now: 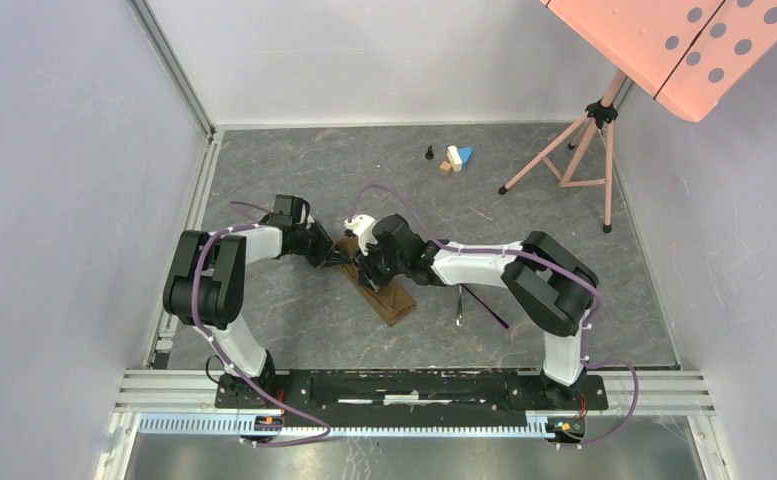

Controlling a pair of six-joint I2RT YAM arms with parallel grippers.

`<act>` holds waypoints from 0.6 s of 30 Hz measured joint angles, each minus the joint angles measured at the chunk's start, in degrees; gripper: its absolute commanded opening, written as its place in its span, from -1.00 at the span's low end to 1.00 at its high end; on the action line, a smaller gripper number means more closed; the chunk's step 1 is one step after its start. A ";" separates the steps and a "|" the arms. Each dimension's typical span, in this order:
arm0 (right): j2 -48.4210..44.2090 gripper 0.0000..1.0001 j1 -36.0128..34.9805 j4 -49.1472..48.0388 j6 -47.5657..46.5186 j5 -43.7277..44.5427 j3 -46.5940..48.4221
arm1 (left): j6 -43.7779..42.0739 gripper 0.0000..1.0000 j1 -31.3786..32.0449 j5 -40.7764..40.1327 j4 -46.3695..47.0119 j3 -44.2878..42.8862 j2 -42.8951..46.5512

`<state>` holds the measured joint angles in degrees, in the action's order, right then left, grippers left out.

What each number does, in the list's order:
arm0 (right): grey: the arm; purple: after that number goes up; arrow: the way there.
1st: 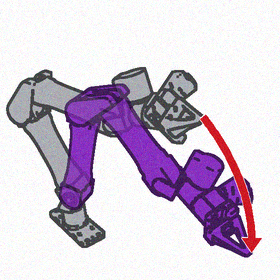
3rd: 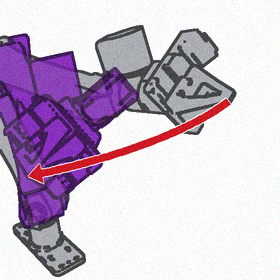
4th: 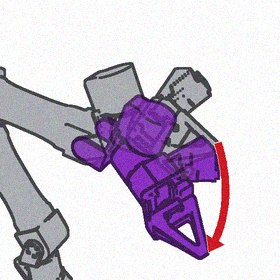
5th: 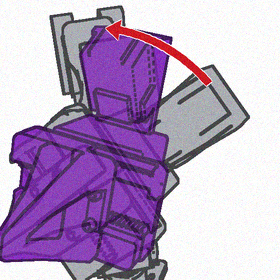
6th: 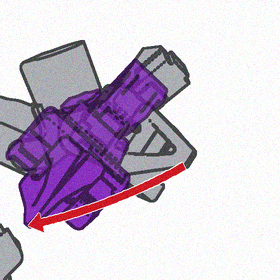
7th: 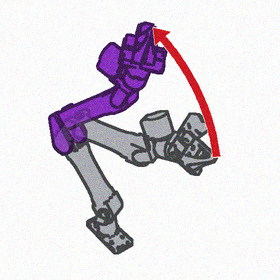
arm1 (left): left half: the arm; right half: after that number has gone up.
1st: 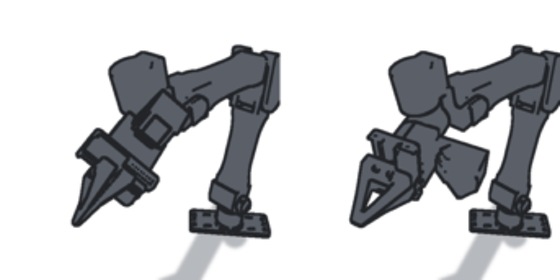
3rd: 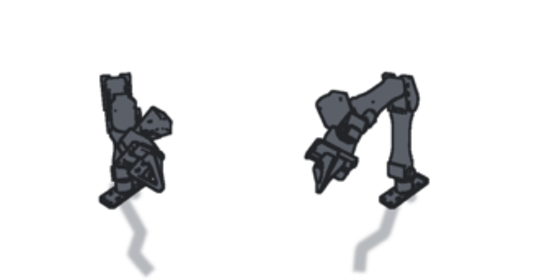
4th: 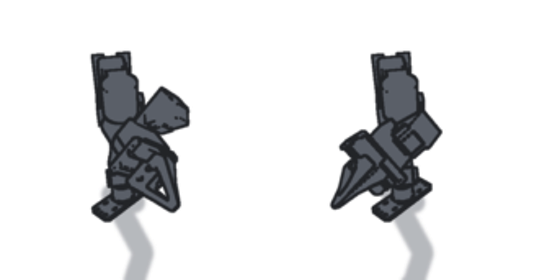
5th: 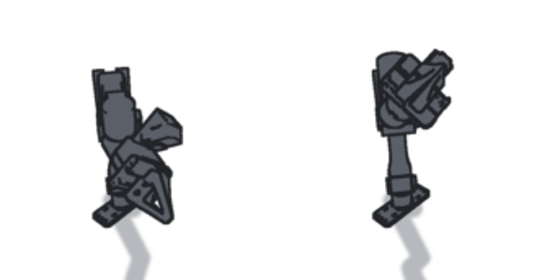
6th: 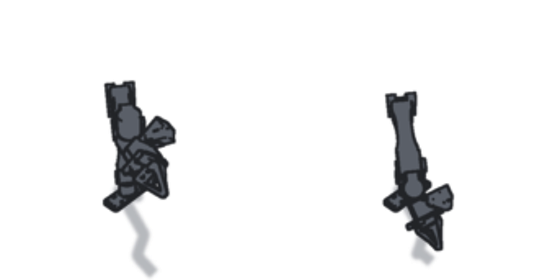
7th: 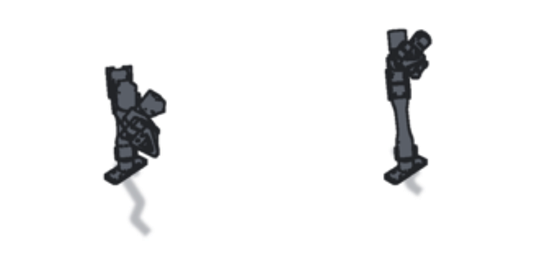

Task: Fold the napkin into a case and place the utensils inside
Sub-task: Smooth out the smaller rectangle-folded napkin at the center of the board.

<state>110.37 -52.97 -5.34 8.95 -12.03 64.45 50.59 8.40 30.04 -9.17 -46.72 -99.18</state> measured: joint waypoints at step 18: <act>-11.54 -0.02 -4.46 0.31 -6.60 7.02 -13.79 | -4.52 -0.95 -2.34 1.81 0.35 1.11 0.37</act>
<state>98.83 -57.43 -5.04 2.35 -5.02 50.65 46.06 6.07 31.86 -8.82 -45.60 -98.80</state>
